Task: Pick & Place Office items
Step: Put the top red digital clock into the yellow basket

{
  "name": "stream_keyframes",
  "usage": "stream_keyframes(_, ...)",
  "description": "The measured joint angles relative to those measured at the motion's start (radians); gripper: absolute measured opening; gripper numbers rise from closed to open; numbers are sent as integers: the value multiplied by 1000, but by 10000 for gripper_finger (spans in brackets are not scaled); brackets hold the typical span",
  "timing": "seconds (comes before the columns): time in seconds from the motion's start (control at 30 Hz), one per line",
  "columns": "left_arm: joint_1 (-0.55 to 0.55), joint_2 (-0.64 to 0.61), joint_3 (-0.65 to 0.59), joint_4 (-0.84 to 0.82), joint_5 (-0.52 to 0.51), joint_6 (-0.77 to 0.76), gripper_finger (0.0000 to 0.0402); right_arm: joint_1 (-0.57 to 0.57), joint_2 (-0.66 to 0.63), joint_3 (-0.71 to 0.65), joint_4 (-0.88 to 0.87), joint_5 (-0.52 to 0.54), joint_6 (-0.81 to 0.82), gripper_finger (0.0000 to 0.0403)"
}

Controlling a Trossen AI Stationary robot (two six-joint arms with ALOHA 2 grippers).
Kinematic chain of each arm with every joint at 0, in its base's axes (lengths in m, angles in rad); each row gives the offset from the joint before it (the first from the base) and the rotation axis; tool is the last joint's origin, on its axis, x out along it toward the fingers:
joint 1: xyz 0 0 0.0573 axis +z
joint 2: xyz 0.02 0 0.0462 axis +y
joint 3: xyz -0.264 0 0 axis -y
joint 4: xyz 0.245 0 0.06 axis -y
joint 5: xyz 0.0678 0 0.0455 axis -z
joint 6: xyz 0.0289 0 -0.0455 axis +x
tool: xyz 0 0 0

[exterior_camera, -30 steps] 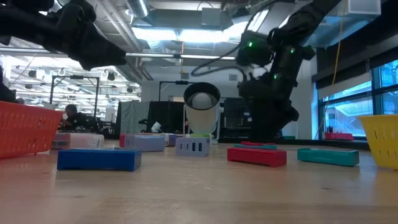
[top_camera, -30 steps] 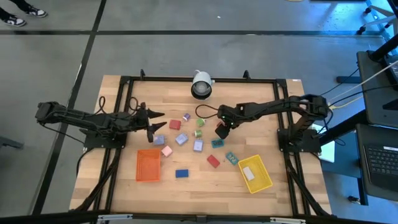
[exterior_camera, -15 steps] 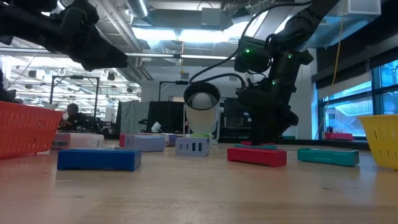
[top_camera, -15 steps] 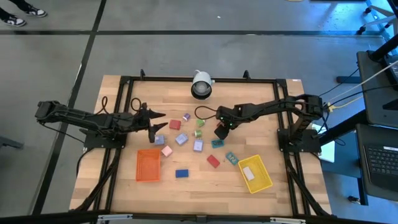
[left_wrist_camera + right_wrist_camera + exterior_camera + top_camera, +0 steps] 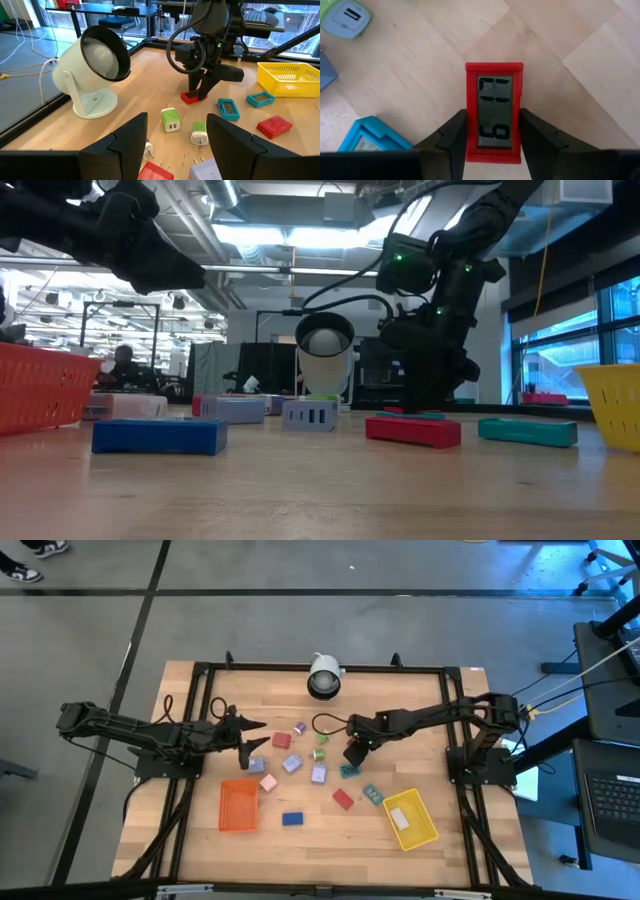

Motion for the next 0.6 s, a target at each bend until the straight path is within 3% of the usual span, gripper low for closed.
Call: stream_keyframes(0.6,0,0,0,0,0,-16,201,-6,-51,-5,-18,21,-26,148)
